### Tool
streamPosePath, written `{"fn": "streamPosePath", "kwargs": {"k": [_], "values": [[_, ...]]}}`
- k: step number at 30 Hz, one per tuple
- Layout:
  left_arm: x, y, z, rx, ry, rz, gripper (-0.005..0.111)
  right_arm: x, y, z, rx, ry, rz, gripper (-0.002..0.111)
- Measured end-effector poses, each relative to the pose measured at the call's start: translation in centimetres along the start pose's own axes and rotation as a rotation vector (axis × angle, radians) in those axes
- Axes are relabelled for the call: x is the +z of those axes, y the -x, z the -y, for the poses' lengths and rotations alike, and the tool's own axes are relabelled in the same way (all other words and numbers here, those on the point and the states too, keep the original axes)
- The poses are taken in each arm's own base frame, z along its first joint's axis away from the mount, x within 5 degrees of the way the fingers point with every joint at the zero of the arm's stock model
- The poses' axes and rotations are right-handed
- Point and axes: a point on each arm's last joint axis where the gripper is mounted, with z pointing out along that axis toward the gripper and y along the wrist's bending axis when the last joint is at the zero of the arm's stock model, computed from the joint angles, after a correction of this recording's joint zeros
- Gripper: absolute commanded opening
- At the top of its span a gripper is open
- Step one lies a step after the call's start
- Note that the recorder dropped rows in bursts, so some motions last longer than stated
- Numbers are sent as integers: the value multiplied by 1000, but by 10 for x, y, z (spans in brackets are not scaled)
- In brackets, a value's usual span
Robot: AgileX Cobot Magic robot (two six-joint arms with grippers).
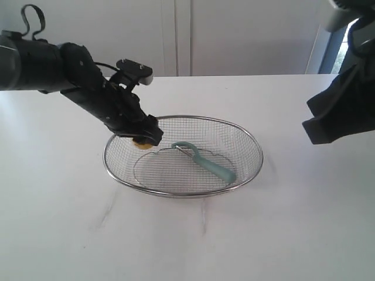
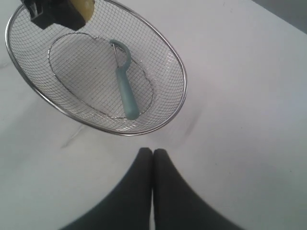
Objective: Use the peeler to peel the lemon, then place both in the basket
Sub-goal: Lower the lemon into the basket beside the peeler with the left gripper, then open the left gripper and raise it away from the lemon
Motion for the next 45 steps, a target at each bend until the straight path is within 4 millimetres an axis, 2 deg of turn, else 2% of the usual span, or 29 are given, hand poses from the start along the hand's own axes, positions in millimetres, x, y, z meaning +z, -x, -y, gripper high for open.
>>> {"fn": "streamPosePath", "kwargs": {"k": [5, 15, 18, 21, 26, 29, 34, 37, 40, 42, 45], "values": [[22, -7, -1, -23, -32, -21, 0, 3, -3, -1, 7, 2, -13, 0], [39, -11, -4, -33, -27, -15, 0, 3, -3, -1, 8, 2, -13, 0], [42, -12, -4, -24, -26, -12, 5, 3, -3, -1, 8, 2, -13, 0], [42, -11, -5, -20, -27, -9, 22, 3, -3, -1, 9, 2, -13, 0], [42, -11, -4, -20, -28, -8, 68, 3, -3, -1, 9, 2, -13, 0], [42, -11, -4, -20, -29, -10, 83, 3, -3, -1, 9, 2, -13, 0], [37, -8, -2, -14, -46, -18, 83, 3, -3, -1, 10, 3, -15, 0], [23, 1, 1, -1, -65, -5, 83, 3, -3, -1, 10, 3, -15, 0], [1, 14, 4, 25, -71, 29, 83, 3, -3, -1, 10, 3, -15, 0], [-16, 19, 7, 57, -73, 35, 78, 3, -3, -1, 10, 3, -15, 0], [-43, 19, 11, 118, -61, -6, 57, 2, -3, -1, 12, 4, -12, 0]]}}
